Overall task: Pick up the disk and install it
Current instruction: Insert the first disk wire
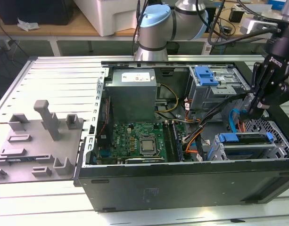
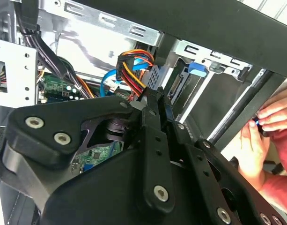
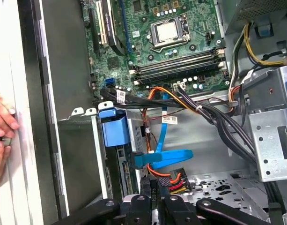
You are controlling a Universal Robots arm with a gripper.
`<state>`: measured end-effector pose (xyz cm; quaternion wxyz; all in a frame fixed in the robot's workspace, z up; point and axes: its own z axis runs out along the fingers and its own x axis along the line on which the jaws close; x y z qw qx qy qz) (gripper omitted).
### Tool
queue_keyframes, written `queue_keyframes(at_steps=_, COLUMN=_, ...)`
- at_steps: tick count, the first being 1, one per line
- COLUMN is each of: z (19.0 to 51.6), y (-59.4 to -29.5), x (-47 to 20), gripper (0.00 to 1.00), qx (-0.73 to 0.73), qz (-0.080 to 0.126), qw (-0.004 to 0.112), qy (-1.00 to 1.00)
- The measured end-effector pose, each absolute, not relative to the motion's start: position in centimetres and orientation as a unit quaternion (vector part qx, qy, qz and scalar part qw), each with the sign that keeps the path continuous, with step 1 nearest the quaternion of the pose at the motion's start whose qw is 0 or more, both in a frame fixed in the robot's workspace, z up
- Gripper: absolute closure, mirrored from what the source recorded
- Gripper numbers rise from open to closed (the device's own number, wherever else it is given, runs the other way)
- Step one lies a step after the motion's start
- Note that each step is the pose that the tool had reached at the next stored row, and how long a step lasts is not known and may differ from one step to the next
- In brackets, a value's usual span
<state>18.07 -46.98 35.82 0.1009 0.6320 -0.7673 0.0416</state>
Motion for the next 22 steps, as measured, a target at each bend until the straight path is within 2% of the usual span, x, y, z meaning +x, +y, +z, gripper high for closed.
queue_keyframes(at_steps=6, z=35.8, y=-48.7, x=18.1, gripper=0.82, qx=0.634, qz=0.025, qw=0.086, qy=-0.768)
queue_keyframes(at_steps=8, z=35.8, y=-49.5, x=18.1, gripper=0.82, qx=0.637, qz=0.017, qw=0.078, qy=-0.767)
queue_keyframes(at_steps=22, z=35.8, y=-50.0, x=17.9, gripper=0.82, qx=0.666, qz=0.02, qw=0.075, qy=-0.742)
